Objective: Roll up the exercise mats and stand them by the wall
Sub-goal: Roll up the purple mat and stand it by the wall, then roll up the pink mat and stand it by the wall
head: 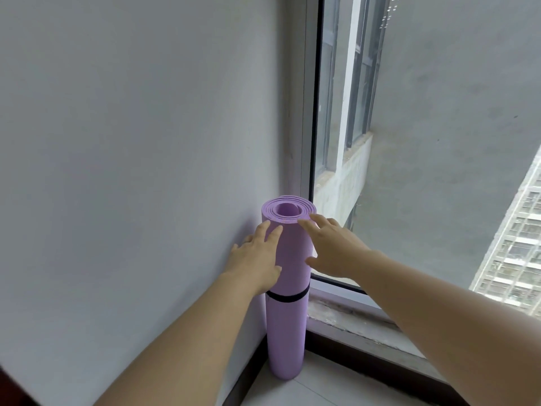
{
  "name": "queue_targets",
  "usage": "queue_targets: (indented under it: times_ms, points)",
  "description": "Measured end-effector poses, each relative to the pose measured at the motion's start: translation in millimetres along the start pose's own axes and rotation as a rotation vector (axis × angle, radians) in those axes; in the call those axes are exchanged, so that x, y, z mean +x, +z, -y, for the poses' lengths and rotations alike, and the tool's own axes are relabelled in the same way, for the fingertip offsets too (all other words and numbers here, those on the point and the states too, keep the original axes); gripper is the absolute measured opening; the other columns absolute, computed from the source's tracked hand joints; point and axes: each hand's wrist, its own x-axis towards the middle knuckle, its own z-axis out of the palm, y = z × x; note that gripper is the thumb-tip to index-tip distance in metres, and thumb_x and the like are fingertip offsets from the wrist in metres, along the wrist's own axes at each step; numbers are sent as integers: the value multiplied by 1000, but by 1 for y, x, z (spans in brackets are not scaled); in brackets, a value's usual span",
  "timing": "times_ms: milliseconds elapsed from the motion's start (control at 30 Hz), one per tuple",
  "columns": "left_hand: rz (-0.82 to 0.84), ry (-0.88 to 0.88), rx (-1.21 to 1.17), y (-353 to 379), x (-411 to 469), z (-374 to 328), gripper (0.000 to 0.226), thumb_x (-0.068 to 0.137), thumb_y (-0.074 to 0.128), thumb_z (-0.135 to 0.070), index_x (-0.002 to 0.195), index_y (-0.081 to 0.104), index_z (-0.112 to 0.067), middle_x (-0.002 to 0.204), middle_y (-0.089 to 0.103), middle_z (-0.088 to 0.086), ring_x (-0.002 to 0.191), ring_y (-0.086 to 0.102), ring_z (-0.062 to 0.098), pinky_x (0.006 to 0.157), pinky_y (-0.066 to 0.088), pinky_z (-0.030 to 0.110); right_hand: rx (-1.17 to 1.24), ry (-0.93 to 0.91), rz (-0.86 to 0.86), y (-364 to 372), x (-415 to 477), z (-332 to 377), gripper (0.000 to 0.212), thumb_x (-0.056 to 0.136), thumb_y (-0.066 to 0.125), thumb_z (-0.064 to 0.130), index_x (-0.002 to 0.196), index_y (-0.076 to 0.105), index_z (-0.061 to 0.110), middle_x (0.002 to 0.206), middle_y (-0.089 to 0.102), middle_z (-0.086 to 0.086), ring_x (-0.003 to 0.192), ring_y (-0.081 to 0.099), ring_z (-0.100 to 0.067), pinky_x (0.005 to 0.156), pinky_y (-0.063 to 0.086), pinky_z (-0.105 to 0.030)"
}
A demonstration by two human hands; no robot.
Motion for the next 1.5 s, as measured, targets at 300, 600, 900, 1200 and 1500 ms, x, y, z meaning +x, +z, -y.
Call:
queue_targets:
  times_ms: [300,600,900,1200,1500]
  points:
    - [-105,4,-369,22,-75,-21,46,95,52,-27,140,42,-29,139,44,-6,124,47,17,99,40,36,154,-23,60,22,-73,19,43,91,57,30,133,51,24,129,53,1,118,50,-22,90,45,-35]
    - [170,37,-495,103,-208,-31,35,95,52,-27,130,53,-29,119,60,-12,103,57,11,83,47,29,266,186,325,89,-231,58,33,91,60,32,122,59,23,114,62,6,103,57,-16,88,49,-35]
    - [282,244,-490,123,-306,-136,35,94,52,-30,128,54,-30,120,61,-11,104,59,13,91,50,38,282,384,265,56,-391,57,33,92,60,32,123,59,21,114,62,5,100,58,-15,89,49,-34]
    - [264,352,-428,148,-438,-228,33,93,53,-26,126,57,-26,118,63,-9,101,60,12,91,50,36,358,520,250,77,-603,50,30,91,61,29,120,61,23,104,60,10,89,55,-10,83,47,-27]
    - [471,207,-439,151,-486,-260,31,94,52,-25,124,59,-25,114,64,-10,101,60,11,90,50,36,471,619,426,66,-664,31,32,93,56,29,125,58,22,116,62,3,103,56,-16,83,43,-26]
